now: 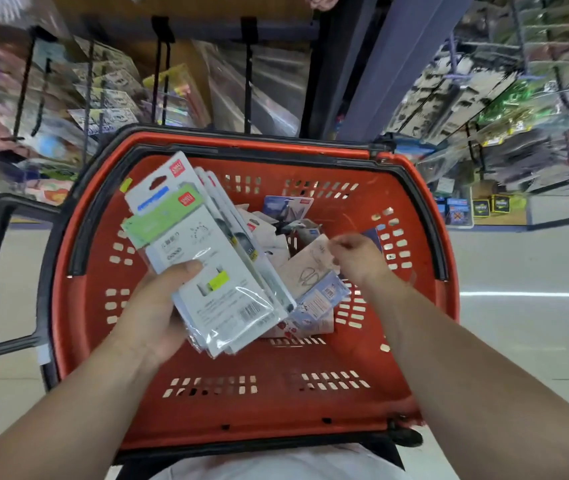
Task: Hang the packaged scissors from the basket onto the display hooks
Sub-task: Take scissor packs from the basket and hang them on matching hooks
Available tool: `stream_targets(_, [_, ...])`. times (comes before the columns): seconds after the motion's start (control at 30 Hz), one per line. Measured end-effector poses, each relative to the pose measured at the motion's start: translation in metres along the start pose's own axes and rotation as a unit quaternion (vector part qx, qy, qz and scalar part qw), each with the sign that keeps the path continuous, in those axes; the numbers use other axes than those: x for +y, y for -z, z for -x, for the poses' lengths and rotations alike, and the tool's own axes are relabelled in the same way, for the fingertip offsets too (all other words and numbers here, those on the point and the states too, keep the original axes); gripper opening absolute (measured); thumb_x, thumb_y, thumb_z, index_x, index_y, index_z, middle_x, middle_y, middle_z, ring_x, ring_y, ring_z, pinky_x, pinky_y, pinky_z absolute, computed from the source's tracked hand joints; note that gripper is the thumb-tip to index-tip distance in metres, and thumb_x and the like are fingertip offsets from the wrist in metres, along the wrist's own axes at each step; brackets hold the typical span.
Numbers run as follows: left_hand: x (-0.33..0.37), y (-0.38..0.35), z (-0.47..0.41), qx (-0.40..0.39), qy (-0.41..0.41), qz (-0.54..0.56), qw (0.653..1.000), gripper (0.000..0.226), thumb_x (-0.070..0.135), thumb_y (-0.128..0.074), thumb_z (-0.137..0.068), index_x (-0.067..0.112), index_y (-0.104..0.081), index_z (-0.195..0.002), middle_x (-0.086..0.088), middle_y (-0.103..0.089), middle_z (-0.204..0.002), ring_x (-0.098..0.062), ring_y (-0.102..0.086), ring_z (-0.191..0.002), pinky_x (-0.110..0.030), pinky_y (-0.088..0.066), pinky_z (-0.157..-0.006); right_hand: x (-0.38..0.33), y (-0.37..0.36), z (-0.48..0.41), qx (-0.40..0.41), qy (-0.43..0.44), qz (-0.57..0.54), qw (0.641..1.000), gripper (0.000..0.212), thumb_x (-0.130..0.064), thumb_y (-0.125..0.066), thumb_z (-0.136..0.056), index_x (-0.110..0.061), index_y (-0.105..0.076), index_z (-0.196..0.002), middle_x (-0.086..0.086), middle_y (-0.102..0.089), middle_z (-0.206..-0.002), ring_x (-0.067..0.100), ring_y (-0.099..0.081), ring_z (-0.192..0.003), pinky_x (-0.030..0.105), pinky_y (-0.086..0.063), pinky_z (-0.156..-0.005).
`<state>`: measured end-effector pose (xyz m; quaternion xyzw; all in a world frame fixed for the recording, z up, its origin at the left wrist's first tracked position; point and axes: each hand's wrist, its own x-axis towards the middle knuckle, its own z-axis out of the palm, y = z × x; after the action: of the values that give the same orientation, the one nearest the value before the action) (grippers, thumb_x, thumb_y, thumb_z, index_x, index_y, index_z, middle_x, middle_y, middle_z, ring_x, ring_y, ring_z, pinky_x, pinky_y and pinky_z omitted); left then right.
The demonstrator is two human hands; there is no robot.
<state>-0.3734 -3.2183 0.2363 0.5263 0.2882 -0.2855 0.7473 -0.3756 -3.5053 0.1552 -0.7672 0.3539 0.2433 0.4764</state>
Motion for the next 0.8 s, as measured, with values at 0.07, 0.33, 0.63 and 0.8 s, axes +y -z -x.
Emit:
stream_targets(0.07, [0.003,0.008,-0.003,-0.005,-0.014,-0.017,1.0,0.073,0.021,-0.088,-0.062,0.018,-0.067,-0.132,-0.01,-0.077,-0.125,-0.031,-0.076,-0.11,-0.046,-0.066,-0.077,0.023,-0.007,-0.022,-0.062,-0.04,0.184,0.98,0.037,-0.029,-0.061,-0.103,-0.018,-0.062,-0.139,0.005,-0.064,-0.138,0.021,-0.063,-0.11,0.03,-0.05,-0.089])
stream_targets(0.33, [-0.002,0.012,0.0,-0.038,-0.008,-0.026,0.999,0.099,0.044,-0.105,-0.013,0.018,-0.078,-0.105,-0.005,-0.081,-0.092,-0.021,-0.079,-0.077,-0.035,-0.064,-0.061,0.069,-0.042,-0.032,-0.093,-0.027,0.381,0.919,0.035,-0.028,-0.068,-0.098,-0.01,-0.062,-0.128,0.013,-0.069,-0.127,0.03,-0.067,-0.114,0.033,-0.053,-0.088])
stream_targets(0.63, [0.004,0.003,0.007,-0.086,0.006,0.037,0.996,0.031,0.019,-0.075,-0.052,0.024,-0.086,-0.08,-0.003,-0.08,-0.081,-0.019,-0.078,-0.07,-0.035,-0.064,-0.06,0.04,-0.019,-0.004,-0.141,0.073,0.22,0.962,0.026,-0.02,-0.064,-0.101,-0.016,-0.062,-0.127,0.004,-0.067,-0.107,0.021,-0.065,-0.088,0.011,-0.048,-0.06])
stream_targets(0.8, [0.012,-0.014,0.029,-0.064,0.006,0.075,0.995,0.021,0.009,-0.076,-0.059,0.023,-0.085,-0.072,-0.005,-0.079,-0.076,-0.02,-0.077,-0.064,-0.034,-0.062,-0.054,-0.016,0.05,0.062,-0.052,0.128,-0.031,0.99,0.015,-0.013,-0.062,-0.101,-0.018,-0.05,-0.092,0.012,-0.066,-0.103,0.032,-0.073,-0.092,0.045,-0.064,-0.059])
